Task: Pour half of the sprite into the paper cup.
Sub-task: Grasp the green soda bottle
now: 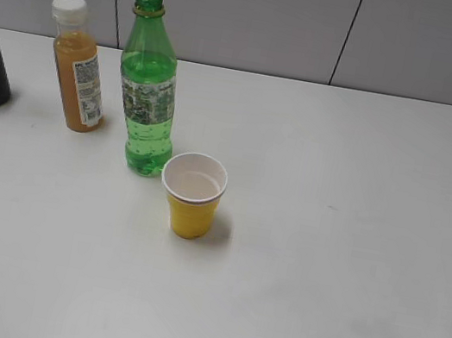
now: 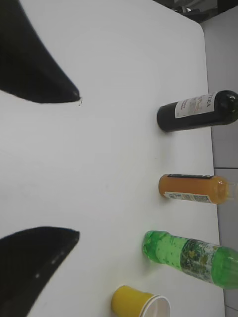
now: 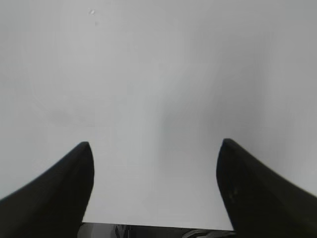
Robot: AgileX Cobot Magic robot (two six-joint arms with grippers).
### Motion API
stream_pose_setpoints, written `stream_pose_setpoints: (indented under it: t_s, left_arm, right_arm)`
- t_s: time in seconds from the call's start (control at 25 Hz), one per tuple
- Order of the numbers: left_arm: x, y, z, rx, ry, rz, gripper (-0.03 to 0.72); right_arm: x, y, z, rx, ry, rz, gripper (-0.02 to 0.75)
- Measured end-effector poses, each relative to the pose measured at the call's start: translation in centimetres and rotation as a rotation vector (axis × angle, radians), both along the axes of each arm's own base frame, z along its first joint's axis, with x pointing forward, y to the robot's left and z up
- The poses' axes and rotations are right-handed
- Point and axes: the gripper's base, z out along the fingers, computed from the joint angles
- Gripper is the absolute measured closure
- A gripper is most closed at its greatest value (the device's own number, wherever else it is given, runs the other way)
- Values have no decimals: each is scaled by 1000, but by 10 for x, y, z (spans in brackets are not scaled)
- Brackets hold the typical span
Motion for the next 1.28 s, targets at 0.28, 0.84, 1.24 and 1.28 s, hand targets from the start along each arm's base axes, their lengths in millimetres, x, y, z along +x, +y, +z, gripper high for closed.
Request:
stream_pose_setpoints:
  t_s: [0.28,0.84,1.24,1.28]
  left_arm:
    - [0,0,0,0,0,0,99]
    - [0,0,0,0,0,0,99]
    - [0,0,0,0,0,0,99]
    - [0,0,0,0,0,0,99]
  right_arm:
    - [-66,-7,-37,-2,28,2,157]
    - [-128,-11,-45,35,-101,-6,158]
    - [-164,-15,-20,64,-382,-2,158]
    - [-167,-15,-18,67,-406,-1,158]
